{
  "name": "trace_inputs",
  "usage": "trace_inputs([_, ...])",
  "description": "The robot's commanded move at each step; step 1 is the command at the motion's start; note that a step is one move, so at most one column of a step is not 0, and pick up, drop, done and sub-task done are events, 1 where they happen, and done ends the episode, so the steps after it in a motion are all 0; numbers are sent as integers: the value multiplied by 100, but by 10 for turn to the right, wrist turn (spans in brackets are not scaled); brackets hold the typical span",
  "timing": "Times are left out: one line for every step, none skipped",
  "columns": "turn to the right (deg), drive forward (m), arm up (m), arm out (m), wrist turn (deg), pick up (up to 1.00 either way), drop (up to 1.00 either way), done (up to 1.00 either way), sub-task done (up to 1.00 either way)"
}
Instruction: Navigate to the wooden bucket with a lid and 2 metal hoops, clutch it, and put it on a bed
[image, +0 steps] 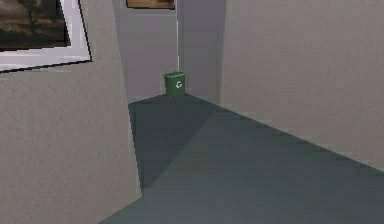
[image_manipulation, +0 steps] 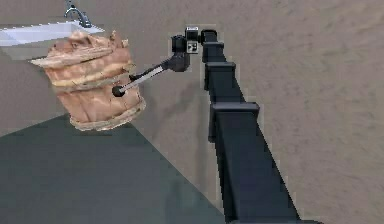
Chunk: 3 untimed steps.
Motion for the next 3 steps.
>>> trace_inputs([0,0,0,0,-450,0,0,0,0])
trace_inputs([0,0,0,0,-90,0,0,0,0])
trace_inputs([0,0,0,-46,0,0,0,0,0])
